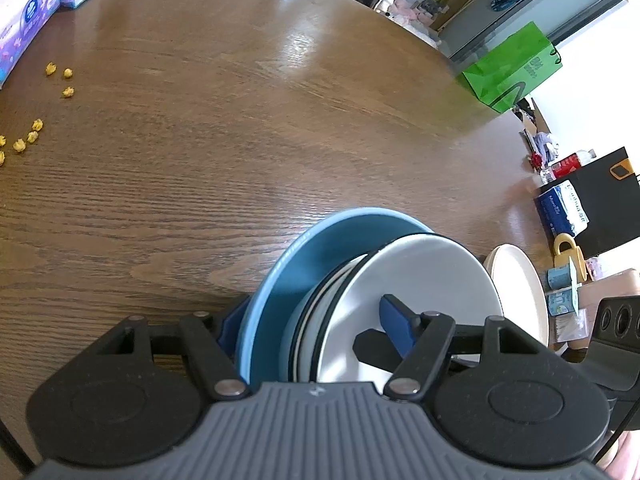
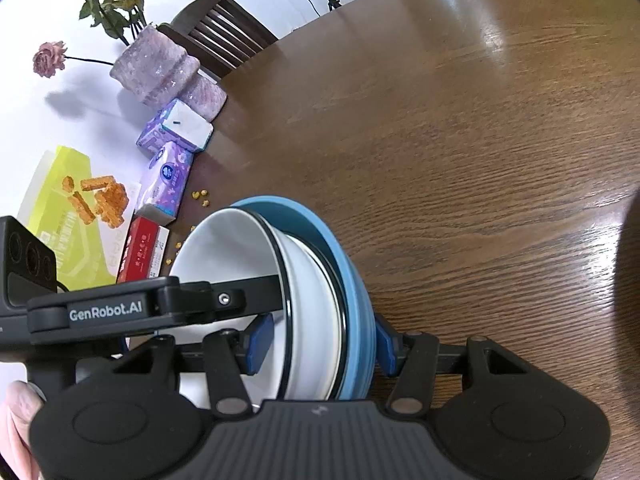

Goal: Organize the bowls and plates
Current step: 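Lift the nested bowl stack with both grippers toward the cream plates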

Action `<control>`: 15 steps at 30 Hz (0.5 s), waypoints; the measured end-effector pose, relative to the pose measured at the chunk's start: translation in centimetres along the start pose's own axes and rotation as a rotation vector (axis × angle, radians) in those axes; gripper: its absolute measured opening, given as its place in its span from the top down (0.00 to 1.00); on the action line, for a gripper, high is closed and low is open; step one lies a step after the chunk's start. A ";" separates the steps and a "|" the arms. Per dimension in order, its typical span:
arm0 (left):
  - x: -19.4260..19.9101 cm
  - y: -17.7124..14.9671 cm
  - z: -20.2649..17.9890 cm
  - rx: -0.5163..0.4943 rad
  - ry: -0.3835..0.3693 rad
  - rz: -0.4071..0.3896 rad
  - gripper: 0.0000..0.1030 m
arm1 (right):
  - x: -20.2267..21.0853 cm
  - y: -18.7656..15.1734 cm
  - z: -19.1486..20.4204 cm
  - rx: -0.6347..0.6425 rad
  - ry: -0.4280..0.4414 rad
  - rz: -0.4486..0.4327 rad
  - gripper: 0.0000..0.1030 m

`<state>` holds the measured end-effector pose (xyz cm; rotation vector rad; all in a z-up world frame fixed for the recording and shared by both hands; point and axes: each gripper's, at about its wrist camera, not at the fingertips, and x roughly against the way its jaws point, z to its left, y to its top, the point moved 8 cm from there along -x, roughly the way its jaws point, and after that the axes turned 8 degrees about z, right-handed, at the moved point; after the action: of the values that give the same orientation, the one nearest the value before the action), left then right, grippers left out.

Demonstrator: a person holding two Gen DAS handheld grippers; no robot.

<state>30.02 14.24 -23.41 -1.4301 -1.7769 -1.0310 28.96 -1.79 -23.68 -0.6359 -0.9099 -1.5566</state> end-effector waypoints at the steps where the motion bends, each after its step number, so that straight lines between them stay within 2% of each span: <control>1: 0.1 0.0 -0.1 -0.002 0.000 -0.001 0.31 | 0.1 0.0 -0.1 0.001 0.000 -0.002 0.49; 15: 0.9 -0.1 -2.5 -0.035 -0.003 -0.021 0.31 | 2.6 -0.1 -0.8 0.004 0.003 -0.037 0.49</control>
<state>29.72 12.46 -21.43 -1.4374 -1.7874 -1.0760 28.43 -3.92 -22.03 -0.6163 -0.9271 -1.5881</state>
